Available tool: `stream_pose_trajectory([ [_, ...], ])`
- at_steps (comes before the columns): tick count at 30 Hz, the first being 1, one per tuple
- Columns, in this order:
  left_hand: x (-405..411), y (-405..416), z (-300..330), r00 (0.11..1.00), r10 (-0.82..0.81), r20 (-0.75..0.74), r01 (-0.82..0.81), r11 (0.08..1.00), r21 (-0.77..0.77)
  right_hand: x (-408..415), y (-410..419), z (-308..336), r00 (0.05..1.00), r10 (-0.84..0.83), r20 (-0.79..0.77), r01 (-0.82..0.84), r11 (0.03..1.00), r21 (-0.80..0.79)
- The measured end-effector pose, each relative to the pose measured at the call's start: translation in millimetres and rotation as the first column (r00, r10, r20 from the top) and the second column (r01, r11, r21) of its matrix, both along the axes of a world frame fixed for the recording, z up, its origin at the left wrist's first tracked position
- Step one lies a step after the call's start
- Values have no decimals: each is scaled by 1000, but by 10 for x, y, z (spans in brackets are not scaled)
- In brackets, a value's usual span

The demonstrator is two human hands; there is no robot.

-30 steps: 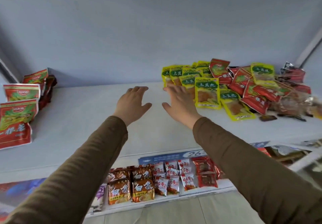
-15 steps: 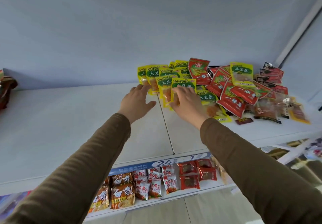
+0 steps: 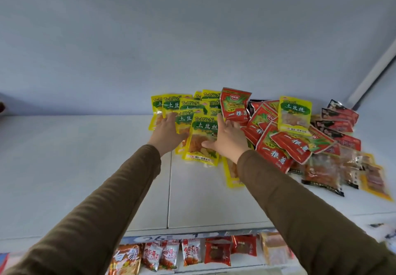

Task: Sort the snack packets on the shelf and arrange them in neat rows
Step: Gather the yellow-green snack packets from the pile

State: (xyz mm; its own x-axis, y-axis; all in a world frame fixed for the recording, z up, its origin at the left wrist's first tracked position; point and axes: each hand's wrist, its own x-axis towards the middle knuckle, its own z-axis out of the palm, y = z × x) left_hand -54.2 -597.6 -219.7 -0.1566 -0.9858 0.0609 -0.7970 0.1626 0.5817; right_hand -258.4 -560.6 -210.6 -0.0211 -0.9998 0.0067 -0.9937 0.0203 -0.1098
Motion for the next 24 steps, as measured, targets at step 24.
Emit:
stream_pose_trajectory([
  [24,-355,-505,100,726,361,-585,-99,897,430,108,-480,-297,899,230,373,-200,973,-117],
])
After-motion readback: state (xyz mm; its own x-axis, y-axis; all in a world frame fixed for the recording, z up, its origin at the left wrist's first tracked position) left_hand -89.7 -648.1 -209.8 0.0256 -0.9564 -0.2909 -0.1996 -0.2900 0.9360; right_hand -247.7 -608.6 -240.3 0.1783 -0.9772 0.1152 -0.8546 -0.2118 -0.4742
